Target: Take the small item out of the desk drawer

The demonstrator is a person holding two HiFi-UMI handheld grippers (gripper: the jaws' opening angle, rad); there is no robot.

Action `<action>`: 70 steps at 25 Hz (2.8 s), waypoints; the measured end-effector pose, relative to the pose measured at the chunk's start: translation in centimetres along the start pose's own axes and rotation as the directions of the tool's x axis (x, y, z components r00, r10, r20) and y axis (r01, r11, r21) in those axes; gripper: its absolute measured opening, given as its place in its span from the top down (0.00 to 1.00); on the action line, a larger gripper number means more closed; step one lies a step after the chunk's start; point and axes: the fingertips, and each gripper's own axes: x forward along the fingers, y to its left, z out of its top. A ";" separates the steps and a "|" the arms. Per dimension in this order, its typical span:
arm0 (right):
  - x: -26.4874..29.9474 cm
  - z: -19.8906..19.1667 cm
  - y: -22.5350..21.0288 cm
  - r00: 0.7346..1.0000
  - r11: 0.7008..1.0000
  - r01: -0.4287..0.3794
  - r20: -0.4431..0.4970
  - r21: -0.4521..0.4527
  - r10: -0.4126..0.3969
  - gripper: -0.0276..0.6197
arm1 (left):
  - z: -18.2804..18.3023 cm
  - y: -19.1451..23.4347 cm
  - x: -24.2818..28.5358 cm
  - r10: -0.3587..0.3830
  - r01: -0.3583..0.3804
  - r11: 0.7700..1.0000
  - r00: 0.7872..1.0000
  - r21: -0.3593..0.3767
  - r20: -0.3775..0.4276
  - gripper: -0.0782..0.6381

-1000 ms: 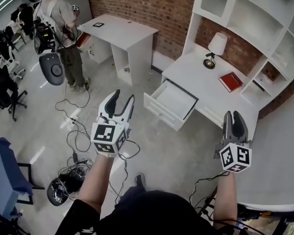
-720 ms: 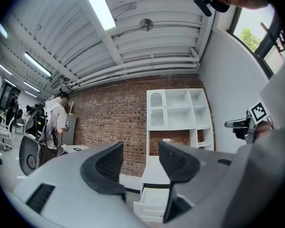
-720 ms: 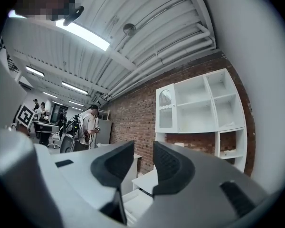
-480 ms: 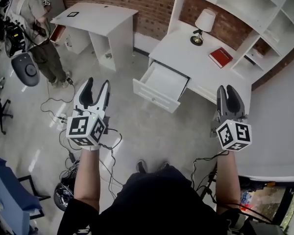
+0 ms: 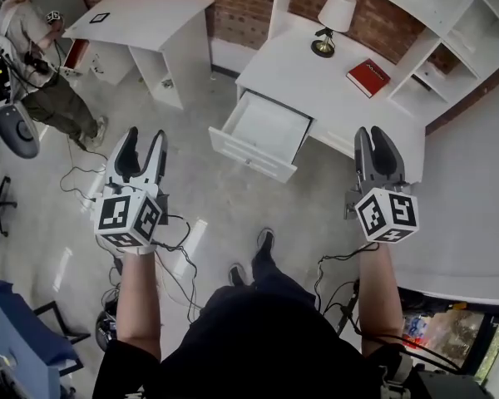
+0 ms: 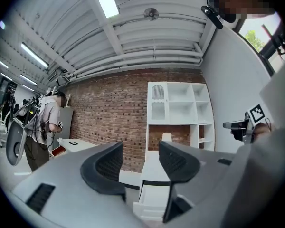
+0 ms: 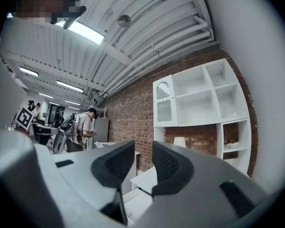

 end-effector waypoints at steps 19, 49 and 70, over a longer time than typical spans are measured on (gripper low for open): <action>17.0 -6.6 -7.4 0.990 0.991 -0.131 -0.055 0.031 0.133 0.80 | -3.2 -1.5 13.6 0.143 -0.134 0.988 0.982 0.082 -0.126 0.59; 32.5 -16.5 -1.2 0.940 0.989 -0.138 -0.306 0.057 0.149 0.81 | -12.4 8.8 30.1 -0.008 0.025 0.998 0.957 0.053 -0.290 0.59; 37.3 -39.8 6.8 0.573 0.891 -0.127 -0.701 0.435 0.424 0.79 | -28.8 10.3 34.2 -0.189 0.161 0.982 0.801 -0.100 -0.568 0.59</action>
